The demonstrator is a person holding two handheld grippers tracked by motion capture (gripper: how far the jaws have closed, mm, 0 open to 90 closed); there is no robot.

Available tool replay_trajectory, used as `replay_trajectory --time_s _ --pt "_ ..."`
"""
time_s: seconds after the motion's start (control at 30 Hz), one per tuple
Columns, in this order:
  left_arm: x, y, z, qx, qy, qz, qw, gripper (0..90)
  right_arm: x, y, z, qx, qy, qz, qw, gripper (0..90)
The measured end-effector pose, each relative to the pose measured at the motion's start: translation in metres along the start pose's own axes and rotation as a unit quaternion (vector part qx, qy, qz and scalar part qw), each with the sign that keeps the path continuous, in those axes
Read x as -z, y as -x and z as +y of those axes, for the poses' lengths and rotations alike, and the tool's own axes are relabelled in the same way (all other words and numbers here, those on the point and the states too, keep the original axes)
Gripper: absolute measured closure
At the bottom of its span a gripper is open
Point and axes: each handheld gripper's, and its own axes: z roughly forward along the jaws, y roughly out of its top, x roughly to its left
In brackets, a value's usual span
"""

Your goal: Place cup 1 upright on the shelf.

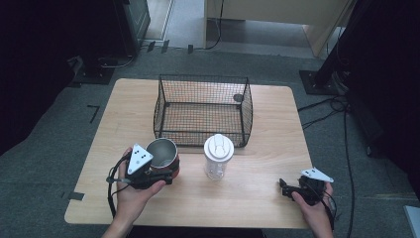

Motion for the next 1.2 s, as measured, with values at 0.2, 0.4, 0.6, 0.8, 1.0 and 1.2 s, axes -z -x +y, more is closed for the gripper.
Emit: replay_trajectory --time_s 0.2,0.4,0.6,0.8,1.0,1.2 --pt "-0.01 0.001 0.015 -0.005 0.002 -0.008 1.0 7.0 0.0 0.0 0.0 0.0 0.0 0.0 1.0 2.7" --pt "-0.017 0.001 0.026 -0.009 0.005 -0.005 0.9999 7.1 0.0 0.0 0.0 0.0 0.0 0.0 1.0 2.7" --pt "-0.024 -0.002 0.034 -0.007 0.011 -0.006 0.9999 7.2 0.0 0.0 0.0 0.0 0.0 0.0 1.0 2.7" --pt "-0.029 -0.006 0.047 0.002 0.028 -0.003 0.9996 7.2 0.0 0.0 0.0 0.0 0.0 0.0 1.0 2.7" --pt "-0.035 -0.009 0.06 -0.007 0.035 0.011 0.9993 7.3 0.0 0.0 0.0 0.0 0.001 0.0 1.0 2.7" --pt "-0.042 -0.013 0.073 -0.003 0.045 0.014 0.9989 7.3 0.0 0.0 0.0 -0.001 0.0 0.0 1.0 2.7"
